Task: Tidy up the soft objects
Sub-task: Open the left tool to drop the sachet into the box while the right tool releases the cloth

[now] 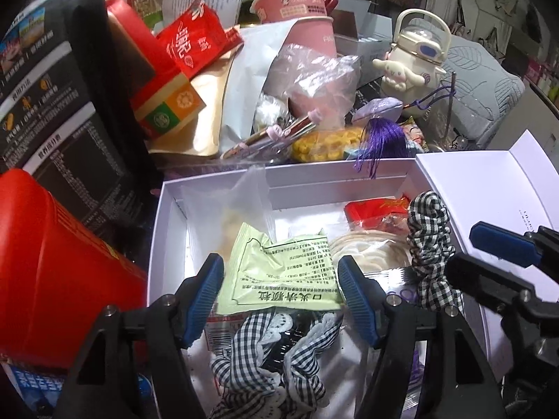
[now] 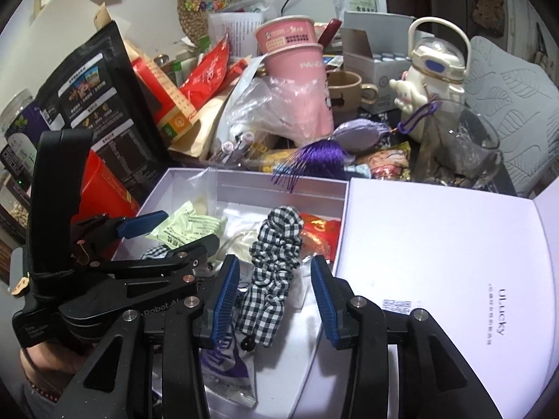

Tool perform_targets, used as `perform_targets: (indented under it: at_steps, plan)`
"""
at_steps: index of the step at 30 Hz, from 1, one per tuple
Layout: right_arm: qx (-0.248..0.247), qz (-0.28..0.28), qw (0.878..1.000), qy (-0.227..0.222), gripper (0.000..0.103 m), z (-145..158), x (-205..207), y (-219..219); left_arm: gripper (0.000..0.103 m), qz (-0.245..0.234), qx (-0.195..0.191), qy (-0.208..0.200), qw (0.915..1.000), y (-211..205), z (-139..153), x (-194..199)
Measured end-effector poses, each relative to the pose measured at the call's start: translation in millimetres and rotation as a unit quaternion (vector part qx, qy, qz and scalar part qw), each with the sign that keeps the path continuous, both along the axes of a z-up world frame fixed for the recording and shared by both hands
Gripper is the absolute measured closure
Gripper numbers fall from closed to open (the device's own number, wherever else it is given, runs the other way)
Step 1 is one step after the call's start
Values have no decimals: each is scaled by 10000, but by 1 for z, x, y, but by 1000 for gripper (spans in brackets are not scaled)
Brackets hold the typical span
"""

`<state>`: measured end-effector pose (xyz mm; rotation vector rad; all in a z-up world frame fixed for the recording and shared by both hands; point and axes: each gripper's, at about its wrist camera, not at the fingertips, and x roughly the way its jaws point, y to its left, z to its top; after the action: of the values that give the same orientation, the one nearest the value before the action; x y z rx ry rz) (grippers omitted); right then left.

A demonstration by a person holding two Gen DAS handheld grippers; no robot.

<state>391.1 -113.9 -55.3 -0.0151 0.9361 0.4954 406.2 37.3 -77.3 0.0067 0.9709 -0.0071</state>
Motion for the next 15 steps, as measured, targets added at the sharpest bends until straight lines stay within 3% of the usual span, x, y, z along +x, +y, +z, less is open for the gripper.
perform_targets:
  at_steps: [8, 12, 15]
  plan:
    - [-17, -132, 9995, -277, 58, 21, -8, -10, 35, -23, 295, -146, 9995, -5, 10, -8]
    - [-134, -242, 9988, -409, 58, 28, -13, -13, 20, -37, 173, -114, 9998, -5, 12, -10]
    - [-122, -284, 9982, -523, 46, 34, -16, -16, 20, 23, 221, -235, 9995, -7, 18, -12]
